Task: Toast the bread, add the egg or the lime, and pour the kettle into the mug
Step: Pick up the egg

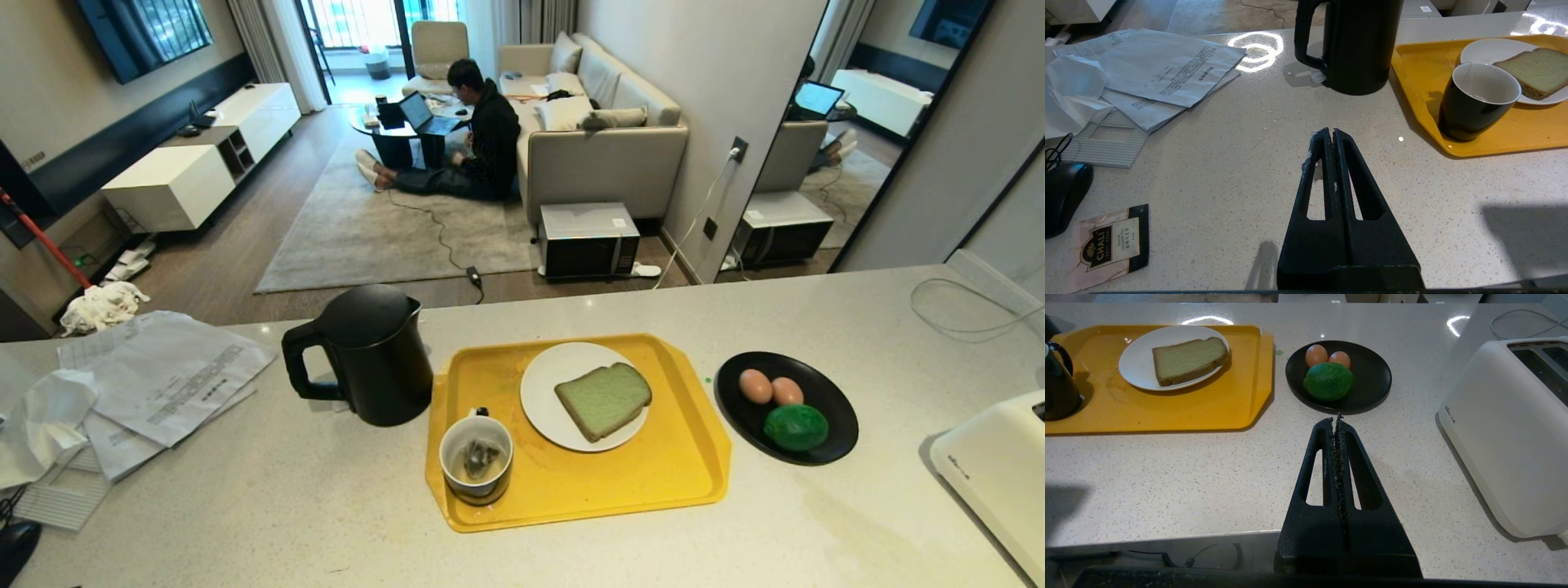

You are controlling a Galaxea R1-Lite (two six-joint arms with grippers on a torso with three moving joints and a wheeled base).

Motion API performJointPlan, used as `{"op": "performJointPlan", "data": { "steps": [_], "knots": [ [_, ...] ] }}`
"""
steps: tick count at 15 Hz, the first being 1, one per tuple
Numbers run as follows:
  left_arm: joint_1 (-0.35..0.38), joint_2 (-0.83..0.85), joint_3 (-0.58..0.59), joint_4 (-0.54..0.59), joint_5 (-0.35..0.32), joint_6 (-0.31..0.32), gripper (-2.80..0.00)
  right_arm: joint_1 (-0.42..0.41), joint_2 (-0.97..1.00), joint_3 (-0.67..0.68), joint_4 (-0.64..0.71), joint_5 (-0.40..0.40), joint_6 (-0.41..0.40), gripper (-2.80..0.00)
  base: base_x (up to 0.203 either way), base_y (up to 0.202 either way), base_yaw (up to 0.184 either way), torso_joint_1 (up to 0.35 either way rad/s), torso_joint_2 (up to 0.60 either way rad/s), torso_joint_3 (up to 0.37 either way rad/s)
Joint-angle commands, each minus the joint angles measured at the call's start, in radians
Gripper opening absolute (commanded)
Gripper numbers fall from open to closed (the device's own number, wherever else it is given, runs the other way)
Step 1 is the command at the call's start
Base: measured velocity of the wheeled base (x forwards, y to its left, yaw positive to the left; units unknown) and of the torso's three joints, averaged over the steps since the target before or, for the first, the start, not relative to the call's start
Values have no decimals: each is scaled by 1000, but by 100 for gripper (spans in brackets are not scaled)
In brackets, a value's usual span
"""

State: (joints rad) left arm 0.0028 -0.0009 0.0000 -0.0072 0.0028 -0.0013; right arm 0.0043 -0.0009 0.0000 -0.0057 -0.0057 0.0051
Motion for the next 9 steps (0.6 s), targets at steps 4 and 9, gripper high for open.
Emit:
{"op": "performJointPlan", "data": {
  "steps": [4,9],
  "knots": [
    [0,0,0,0,0,0,-280,0,1,2,0,0,1,-280,0,0,0,21,-38,-16],
    [0,1,0,0,0,0,-280,0,1,2,0,0,1,-280,0,0,0,0,0,0]
  ]
}}
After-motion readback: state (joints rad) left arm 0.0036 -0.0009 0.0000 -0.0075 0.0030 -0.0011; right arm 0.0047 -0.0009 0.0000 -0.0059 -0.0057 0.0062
